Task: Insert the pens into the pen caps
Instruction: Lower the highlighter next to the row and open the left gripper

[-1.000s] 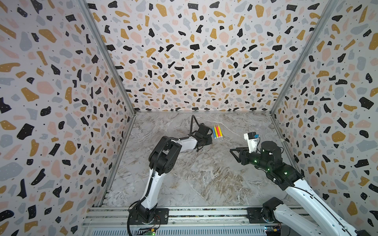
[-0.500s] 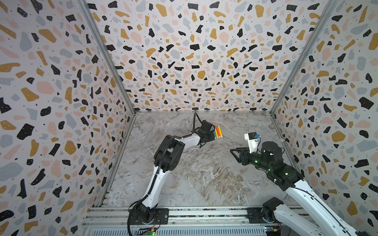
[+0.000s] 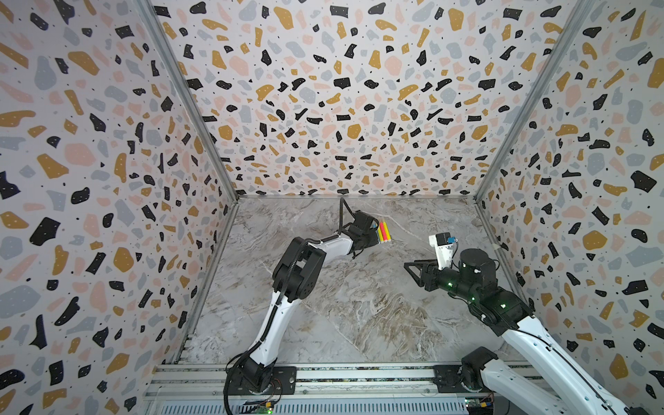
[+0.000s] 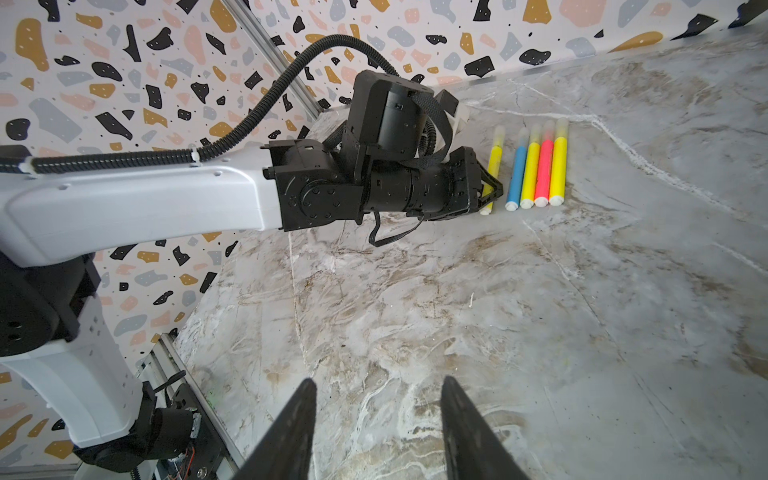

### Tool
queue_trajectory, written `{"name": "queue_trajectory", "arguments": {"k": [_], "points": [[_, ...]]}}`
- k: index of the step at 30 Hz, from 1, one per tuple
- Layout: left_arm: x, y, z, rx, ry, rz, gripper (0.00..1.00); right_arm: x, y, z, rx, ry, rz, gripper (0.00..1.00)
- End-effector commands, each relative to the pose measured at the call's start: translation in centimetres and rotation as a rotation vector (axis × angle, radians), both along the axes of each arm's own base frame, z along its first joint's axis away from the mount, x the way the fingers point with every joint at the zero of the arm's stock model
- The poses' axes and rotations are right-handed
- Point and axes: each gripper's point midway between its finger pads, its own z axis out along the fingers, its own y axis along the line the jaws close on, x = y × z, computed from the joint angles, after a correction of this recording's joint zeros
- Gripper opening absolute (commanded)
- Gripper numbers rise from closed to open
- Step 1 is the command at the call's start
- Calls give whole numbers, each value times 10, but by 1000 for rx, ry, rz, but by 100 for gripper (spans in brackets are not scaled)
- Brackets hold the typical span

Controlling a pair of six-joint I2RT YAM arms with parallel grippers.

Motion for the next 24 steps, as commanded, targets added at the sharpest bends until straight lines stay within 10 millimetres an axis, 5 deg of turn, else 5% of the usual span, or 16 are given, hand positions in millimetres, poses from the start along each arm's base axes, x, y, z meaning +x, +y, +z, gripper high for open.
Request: {"name": "queue_trajectory", "arguments": {"k": [1, 24], "points": [[4, 3, 10, -17, -14, 22, 24, -2, -2, 14, 21, -40, -1, 49], [3, -13, 28, -129, -48, -21, 27, -6, -5, 16, 32, -46, -7, 48]]}}
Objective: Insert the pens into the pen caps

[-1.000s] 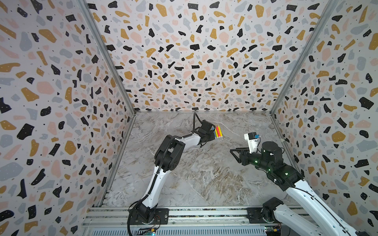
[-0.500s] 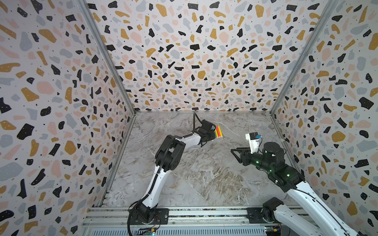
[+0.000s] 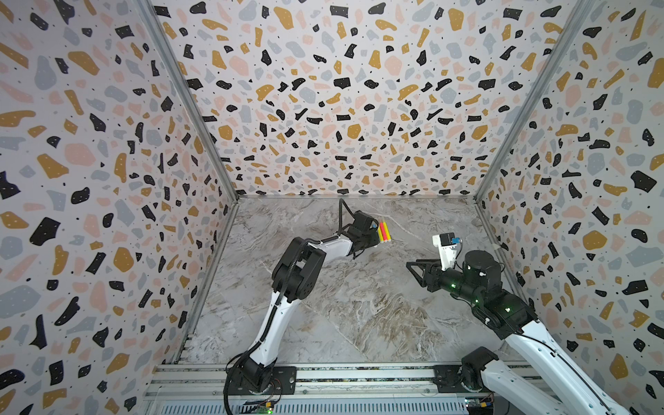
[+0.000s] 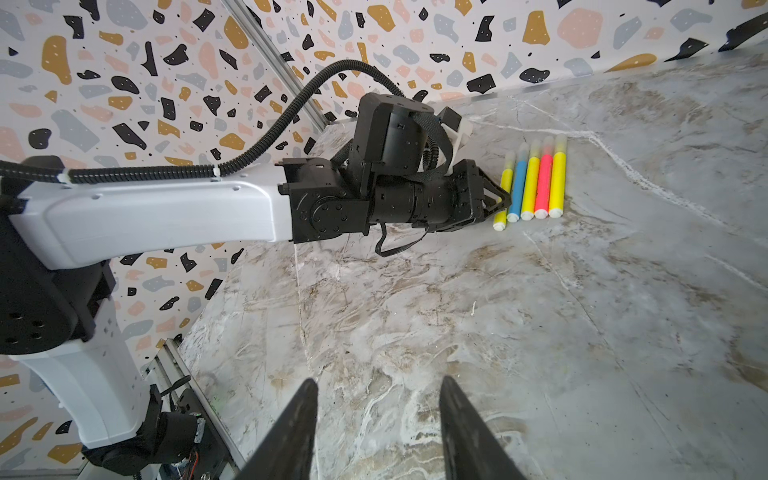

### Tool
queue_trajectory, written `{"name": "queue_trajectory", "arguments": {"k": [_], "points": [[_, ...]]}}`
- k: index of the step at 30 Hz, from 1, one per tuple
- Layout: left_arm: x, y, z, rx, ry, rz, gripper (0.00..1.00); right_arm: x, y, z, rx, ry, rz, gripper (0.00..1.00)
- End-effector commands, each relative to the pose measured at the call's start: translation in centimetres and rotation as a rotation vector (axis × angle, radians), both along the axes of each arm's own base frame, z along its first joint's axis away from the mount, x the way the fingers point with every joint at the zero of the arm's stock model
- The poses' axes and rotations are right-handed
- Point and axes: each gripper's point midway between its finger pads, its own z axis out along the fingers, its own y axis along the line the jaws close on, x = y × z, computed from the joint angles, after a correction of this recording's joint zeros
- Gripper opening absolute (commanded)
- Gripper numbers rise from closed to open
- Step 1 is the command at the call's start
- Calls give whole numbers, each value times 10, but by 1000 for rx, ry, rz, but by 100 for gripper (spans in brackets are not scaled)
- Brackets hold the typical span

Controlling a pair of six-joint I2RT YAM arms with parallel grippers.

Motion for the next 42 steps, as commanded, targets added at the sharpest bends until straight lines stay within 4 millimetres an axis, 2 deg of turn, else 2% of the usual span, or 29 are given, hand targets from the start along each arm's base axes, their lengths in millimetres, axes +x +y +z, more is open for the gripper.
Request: {"name": "queue_trajectory", "arguments": {"k": [1, 10, 16, 20, 22, 25, 30, 37, 42], "points": [[3, -3, 21, -53, -35, -5, 27, -2, -2, 7, 15, -14, -2, 48], [4, 0, 25, -38, -45, 2, 27, -4, -1, 8, 21, -15, 3, 47], [3, 11, 45, -5, -101, 10, 28, -1, -5, 6, 0, -20, -14, 50], [-1, 25, 81, 25, -185, 19, 35, 8, -15, 2, -51, -15, -68, 53], [-4, 30, 104, 20, -238, 17, 48, 13, -20, -1, -78, -6, -90, 55], [-11, 39, 138, 27, -303, 8, 50, 23, -29, -5, -109, 13, -138, 55], [-35, 67, 187, 57, -417, 22, 50, 39, -55, -13, -154, 16, -272, 56], [-81, 133, 254, 152, -616, 117, 52, 54, -94, -17, -188, -7, -431, 56], [-115, 188, 283, 240, -725, 235, 59, 58, -115, -19, -247, -47, -517, 56]]}}
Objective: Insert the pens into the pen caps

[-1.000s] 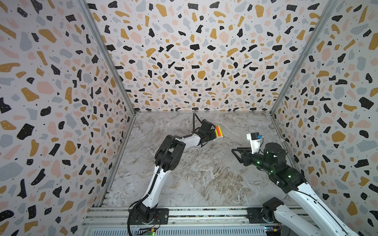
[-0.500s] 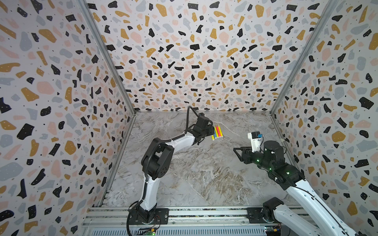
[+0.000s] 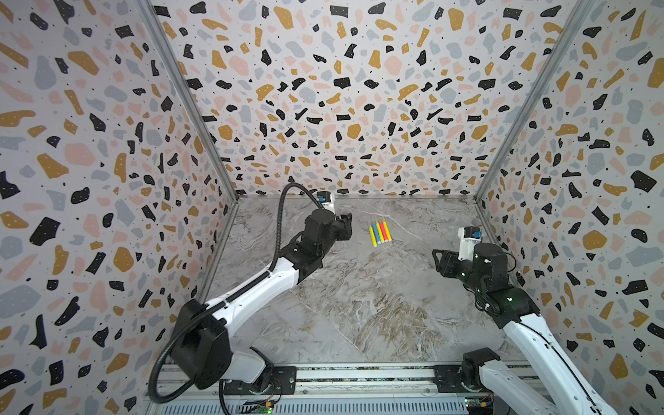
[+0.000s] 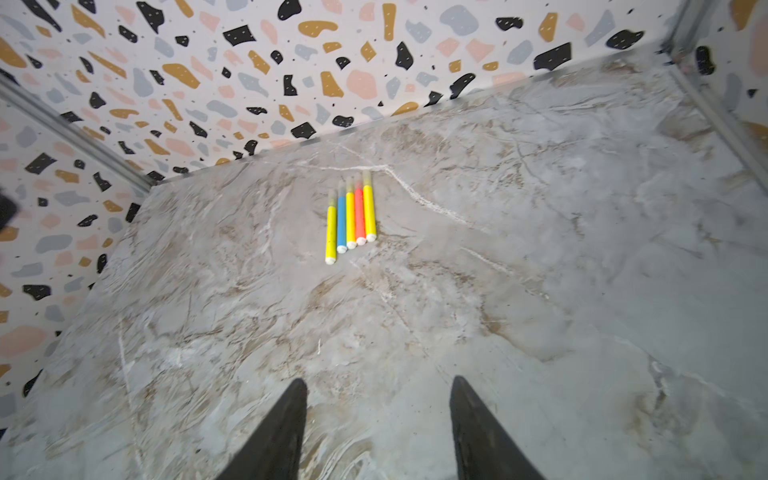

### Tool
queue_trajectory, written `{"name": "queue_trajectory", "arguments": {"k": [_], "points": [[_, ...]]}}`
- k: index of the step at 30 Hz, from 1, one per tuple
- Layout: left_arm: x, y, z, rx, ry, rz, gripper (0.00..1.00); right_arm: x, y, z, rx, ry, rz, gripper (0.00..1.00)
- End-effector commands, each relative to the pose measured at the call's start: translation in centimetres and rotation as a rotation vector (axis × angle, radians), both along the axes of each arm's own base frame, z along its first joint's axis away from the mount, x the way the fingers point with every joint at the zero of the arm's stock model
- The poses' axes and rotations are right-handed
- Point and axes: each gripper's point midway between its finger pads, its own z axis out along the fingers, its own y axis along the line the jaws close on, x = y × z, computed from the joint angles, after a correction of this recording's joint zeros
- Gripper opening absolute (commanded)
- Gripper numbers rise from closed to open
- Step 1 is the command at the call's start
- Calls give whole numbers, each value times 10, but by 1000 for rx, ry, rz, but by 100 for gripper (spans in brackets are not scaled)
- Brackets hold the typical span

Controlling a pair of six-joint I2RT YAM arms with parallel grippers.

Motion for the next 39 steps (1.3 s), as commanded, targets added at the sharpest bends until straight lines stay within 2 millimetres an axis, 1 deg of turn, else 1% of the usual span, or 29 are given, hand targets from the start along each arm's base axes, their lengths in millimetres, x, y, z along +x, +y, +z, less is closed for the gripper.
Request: {"name": "queue_trajectory", "arguments": {"k": [1, 3, 6, 8, 9, 10, 11, 14, 15, 17, 18, 21, 23, 25, 28, 29, 30, 33, 34, 37, 39], "points": [[-14, 42, 25, 77, -126, 128, 61, 2, -21, 6, -80, -65, -87, 56], [-26, 63, 28, 108, -146, 184, 64, 2, -32, 5, -115, -78, -134, 56], [-43, 92, 30, 149, -170, 267, 67, -1, -41, 4, -158, -100, -162, 57], [-55, 109, 24, 174, -179, 313, 69, -3, -45, 2, -163, -118, -187, 58], [-59, 115, 18, 190, -181, 327, 69, -4, -47, 0, -160, -124, -197, 61], [-64, 123, 10, 208, -178, 353, 69, -5, -49, -3, -154, -132, -208, 70], [-68, 133, 2, 227, -165, 390, 69, -6, -50, -5, -148, -140, -215, 76], [-80, 155, -25, 286, -112, 473, 68, -9, -50, -9, -135, -164, -213, 84], [-84, 164, -31, 305, -104, 511, 68, -10, -50, -11, -136, -168, -214, 84], [-94, 185, -39, 320, -99, 611, 68, -12, -52, -19, -140, -165, -222, 86], [-98, 191, -42, 333, -99, 634, 68, -12, -53, -24, -138, -165, -226, 87], [-105, 204, -52, 353, -104, 693, 68, -14, -53, -40, -116, -160, -237, 85], [-110, 212, -61, 366, -103, 742, 68, -16, -55, -46, -87, -173, -258, 85], [-114, 220, -69, 390, -96, 786, 70, -18, -54, -52, -71, -191, -252, 86], [-121, 230, -77, 408, -93, 850, 73, -21, -54, -54, -70, -225, -241, 86], [-123, 234, -80, 409, -95, 870, 74, -22, -54, -55, -74, -235, -237, 91], [-125, 236, -82, 406, -99, 881, 75, -23, -54, -55, -80, -249, -233, 98], [-127, 237, -91, 406, -104, 882, 79, -25, -55, -55, -107, -292, -224, 99], [-128, 238, -96, 408, -101, 884, 80, -26, -56, -57, -118, -300, -228, 99], [-134, 246, -108, 433, -93, 931, 82, -26, -60, -68, -141, -303, -244, 99], [-135, 248, -107, 444, -86, 945, 82, -26, -65, -69, -142, -296, -273, 99]]}}
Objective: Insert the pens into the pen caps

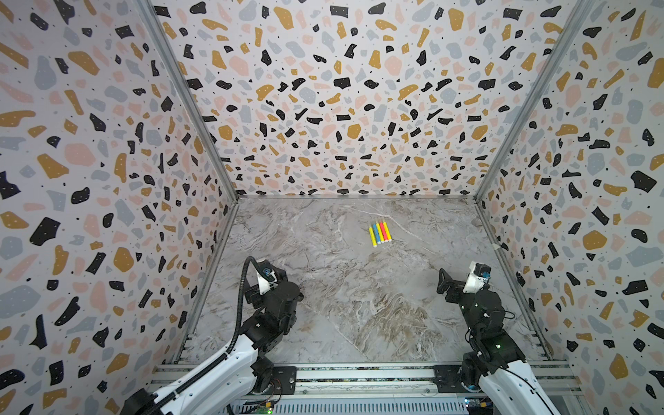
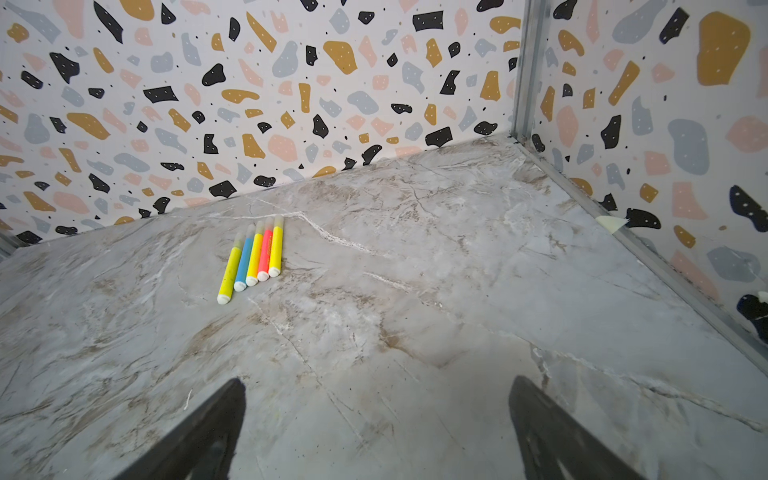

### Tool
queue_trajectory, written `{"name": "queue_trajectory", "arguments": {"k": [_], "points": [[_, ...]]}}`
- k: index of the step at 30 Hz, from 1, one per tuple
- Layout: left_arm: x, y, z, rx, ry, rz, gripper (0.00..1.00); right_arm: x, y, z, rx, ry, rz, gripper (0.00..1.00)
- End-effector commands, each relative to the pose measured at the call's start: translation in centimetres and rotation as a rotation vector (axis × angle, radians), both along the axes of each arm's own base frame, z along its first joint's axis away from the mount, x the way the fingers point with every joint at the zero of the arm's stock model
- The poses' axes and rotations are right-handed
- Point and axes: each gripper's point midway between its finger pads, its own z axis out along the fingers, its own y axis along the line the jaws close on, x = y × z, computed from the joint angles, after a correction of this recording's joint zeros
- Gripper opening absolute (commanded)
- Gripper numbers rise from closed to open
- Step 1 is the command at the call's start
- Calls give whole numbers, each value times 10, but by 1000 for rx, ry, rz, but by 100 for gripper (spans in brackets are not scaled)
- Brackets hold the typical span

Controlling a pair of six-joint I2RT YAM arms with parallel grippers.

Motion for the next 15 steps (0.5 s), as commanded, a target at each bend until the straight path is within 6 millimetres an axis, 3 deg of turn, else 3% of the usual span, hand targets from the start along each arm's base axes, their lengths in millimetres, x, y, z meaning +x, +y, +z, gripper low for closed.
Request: {"name": "queue_trajectory", "arguments": {"k": [1, 8, 15], "points": [[-7, 13, 10, -16, -80, 97, 82, 3, -11, 11, -23, -46, -61, 99], [-19, 25, -14, 11, -104, 169, 83, 7, -26, 12, -108, -63, -141, 99], [-20, 26, -23, 15, -100, 178, 84, 5, -20, -13, -164, -143, -91, 99]]}}
